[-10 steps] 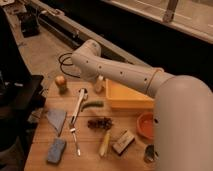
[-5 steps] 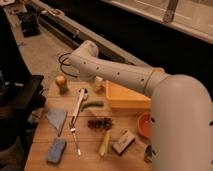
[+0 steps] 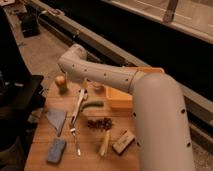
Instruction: Place brush in red bowl
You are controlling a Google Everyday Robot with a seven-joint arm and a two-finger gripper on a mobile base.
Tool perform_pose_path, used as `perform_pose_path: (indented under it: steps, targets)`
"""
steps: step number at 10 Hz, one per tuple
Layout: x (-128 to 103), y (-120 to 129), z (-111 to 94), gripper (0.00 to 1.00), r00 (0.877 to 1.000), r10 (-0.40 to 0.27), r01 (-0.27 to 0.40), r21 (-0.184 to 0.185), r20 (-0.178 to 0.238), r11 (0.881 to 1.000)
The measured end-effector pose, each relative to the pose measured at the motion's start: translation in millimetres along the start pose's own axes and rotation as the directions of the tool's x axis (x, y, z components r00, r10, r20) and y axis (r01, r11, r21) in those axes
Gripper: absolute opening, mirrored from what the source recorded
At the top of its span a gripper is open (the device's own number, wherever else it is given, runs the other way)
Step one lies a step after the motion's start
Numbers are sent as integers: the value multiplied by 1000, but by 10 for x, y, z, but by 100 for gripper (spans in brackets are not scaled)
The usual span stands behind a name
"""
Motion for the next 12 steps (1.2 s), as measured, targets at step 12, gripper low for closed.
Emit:
perform_pose_path:
  steps: [12]
  targets:
    - [-268,80,754,69,989,-6,-2,57,145,998]
